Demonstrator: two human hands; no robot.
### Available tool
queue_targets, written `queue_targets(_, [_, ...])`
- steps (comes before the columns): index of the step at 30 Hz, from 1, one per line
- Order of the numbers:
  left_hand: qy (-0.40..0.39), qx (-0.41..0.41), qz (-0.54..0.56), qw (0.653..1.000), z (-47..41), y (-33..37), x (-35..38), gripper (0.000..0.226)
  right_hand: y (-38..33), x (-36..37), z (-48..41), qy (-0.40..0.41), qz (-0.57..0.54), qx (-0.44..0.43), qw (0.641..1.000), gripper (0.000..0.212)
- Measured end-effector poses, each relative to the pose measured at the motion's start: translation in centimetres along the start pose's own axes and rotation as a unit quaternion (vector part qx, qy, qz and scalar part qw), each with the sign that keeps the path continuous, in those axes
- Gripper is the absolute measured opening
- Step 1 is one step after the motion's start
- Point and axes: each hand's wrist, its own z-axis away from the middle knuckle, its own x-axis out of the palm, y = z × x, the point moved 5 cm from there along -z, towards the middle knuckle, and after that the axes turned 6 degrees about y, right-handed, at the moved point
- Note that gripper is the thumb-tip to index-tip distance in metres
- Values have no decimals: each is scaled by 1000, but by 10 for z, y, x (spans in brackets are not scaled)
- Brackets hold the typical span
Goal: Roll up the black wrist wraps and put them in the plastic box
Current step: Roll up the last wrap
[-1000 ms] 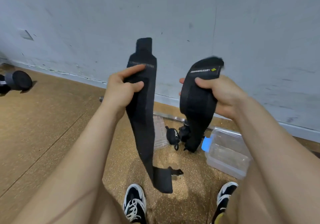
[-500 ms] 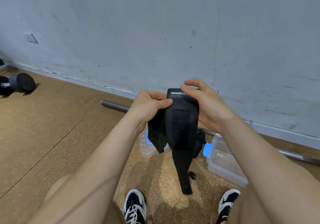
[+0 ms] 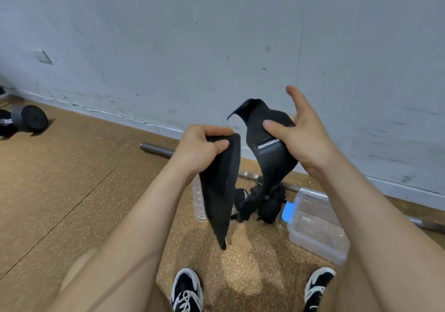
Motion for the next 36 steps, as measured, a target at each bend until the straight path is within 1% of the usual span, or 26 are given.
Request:
queue_targets(1, [24, 3, 18, 1000, -3, -1, -5, 29, -2, -1, 2, -20, -6, 2, 1000, 72])
queue_targets(4, [47, 10, 80, 996, -7, -2, -10, 38, 0, 2, 8, -81, -44, 32, 995, 35])
queue_targets(6, [58, 21, 101, 993, -6, 2, -12, 44, 3, 5, 10, -123, -47, 52, 990, 25])
queue_targets(8, [80, 37, 119, 989, -7, 7, -16, 46, 3, 5, 11, -162, -13, 41, 986, 20])
queue_targets(10, [104, 47, 159, 981, -7, 10, -22, 46, 2, 4, 12, -207, 45, 19, 977, 14])
queue_targets(12, [119, 41, 208, 970, -9, 12, -27, 44, 3, 7, 17, -265, 120, -7, 957, 6])
queue_targets(13, [121, 38, 228, 965, -10, 12, -30, 43, 6, 9, 19, -285, 161, -19, 945, 9])
queue_targets(14, [122, 35, 243, 962, -10, 13, -32, 42, 7, 12, 23, -301, 196, -26, 933, 18])
queue_targets(15, [123, 35, 257, 958, -11, 14, -33, 41, 9, 15, 26, -313, 219, -30, 923, 27])
queue_targets(16, [124, 35, 269, 954, -12, 15, -34, 41, 10, 19, 28, -319, 218, -32, 922, 33])
queue_targets(17, [124, 34, 282, 951, -13, 17, -35, 41, 11, 22, 28, -314, 196, -30, 928, 36])
queue_targets(18, [122, 33, 297, 947, -14, 18, -34, 41, 9, 25, 26, -299, 152, -24, 942, 36])
queue_targets(20, [112, 29, 323, 939, -14, 21, -32, 41, 2, 27, 23, -247, 44, -10, 968, 26])
queue_targets(21, [104, 23, 329, 938, -15, 22, -31, 40, -3, 28, 21, -216, 11, -17, 976, 24])
queue_targets(23, [70, 7, 332, 941, -16, 23, -25, 40, -4, 29, 17, -167, 8, -39, 985, 24])
queue_targets(25, [33, -8, 348, 937, -15, 24, -18, 40, -3, 35, 18, -177, -7, -20, 984, 23])
queue_targets(27, [21, -17, 393, 919, -14, 25, -13, 43, -2, 44, 23, -213, -66, 15, 975, 24])
queue_targets(28, [18, -24, 418, 908, -13, 25, -12, 47, -5, 47, 25, -213, -106, 30, 971, 24])
queue_targets(30, [6, -44, 443, 895, -12, 21, -9, 64, -5, 48, 22, -179, -190, 56, 964, 23])
queue_targets(32, [-4, -54, 404, 913, -8, 14, -4, 85, -5, 46, 15, -140, -256, 85, 953, 18])
queue_targets(33, [-4, -54, 375, 925, -5, 10, -1, 89, -4, 45, 13, -129, -274, 98, 948, 15])
queue_targets(34, [1, -53, 349, 936, 0, 7, 1, 89, -4, 44, 12, -125, -286, 107, 944, 14])
queue_targets(36, [32, -54, 308, 949, 8, 1, 4, 77, -5, 43, 9, -128, -301, 114, 938, 15])
